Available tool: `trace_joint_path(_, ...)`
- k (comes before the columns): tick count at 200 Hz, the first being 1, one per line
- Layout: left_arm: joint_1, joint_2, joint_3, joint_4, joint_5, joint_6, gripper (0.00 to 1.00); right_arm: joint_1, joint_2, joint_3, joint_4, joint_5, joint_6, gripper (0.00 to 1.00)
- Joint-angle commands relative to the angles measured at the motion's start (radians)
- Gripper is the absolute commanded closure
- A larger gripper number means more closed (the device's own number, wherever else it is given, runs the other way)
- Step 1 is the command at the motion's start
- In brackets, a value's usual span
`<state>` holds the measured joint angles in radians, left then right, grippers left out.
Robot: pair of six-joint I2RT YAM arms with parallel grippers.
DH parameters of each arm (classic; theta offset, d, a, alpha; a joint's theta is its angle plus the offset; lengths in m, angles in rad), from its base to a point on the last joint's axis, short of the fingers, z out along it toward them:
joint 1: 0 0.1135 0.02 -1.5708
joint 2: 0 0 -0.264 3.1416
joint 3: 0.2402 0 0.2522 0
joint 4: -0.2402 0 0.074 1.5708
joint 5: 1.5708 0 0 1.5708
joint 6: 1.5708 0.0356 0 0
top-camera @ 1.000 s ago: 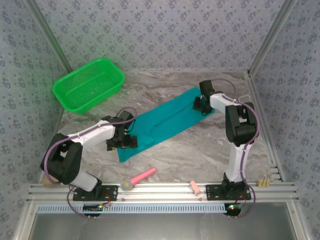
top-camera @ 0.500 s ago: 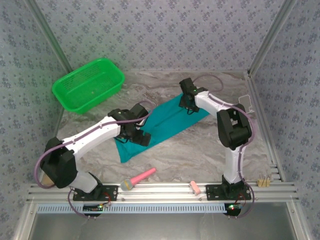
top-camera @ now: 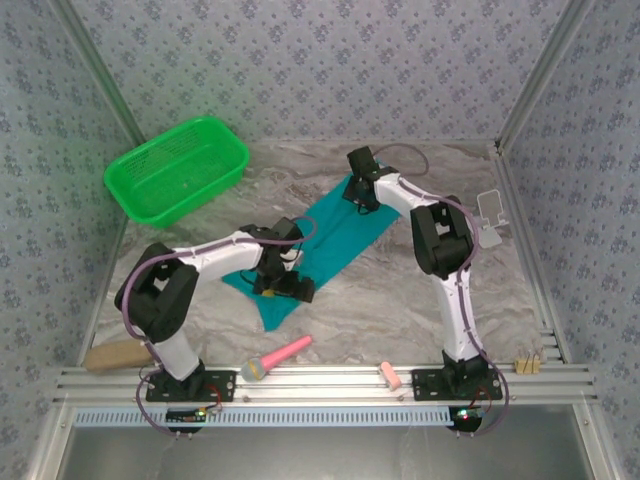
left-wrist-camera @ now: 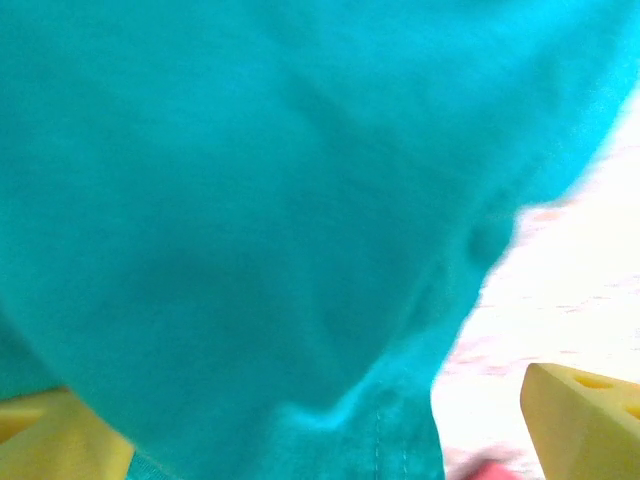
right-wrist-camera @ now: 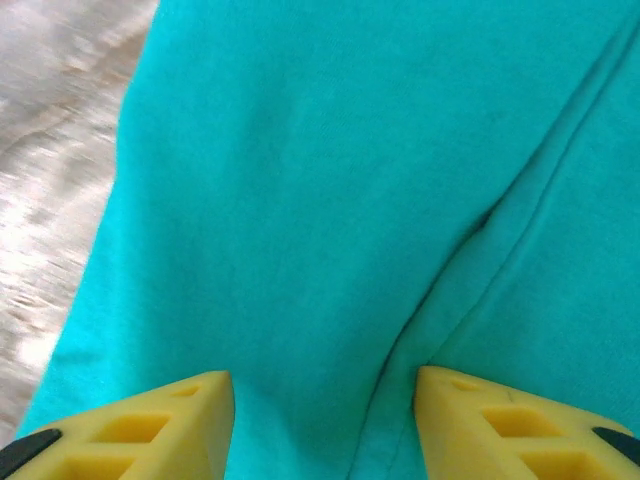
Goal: Fold the inside-out t-shirt
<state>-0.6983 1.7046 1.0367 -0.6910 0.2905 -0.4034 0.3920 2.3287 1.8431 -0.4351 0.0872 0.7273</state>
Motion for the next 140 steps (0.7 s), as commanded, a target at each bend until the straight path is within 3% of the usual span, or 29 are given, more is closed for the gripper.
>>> trace_joint_path(1,-0.04,0.072,0.067,0.103,0.214,-0.051,0.05,0.002,0.135,0.134,-0.051,-0.131,-0.088,0.48)
trace_joint_path(40,-0.143,0.263,0.303,0.097,0.295,-0.086,0.05,0.002,0.299,0.449,-0.162,-0.177,-0.189,0.47)
trace_joint_path(57,-0.186,0.343,0.432,0.075,0.298,-0.121,0.05,0.0,0.321,0.499,-0.15,-0.222,-0.205,0.47)
trace_joint_path(80,-0.246,0.404,0.556,0.109,0.397,-0.171,0.07,0.005,0.318,0.539,-0.147,-0.313,-0.238,0.46)
trace_joint_path(109,-0.265,0.297,0.553,0.142,0.347,-0.156,0.07,0.012,0.217,0.508,-0.204,-0.319,-0.344,0.46)
trace_joint_path(140,-0.251,0.102,0.495,0.09,0.273,0.003,0.06,-0.02,-0.003,0.333,-0.171,-0.335,-0.396,0.45)
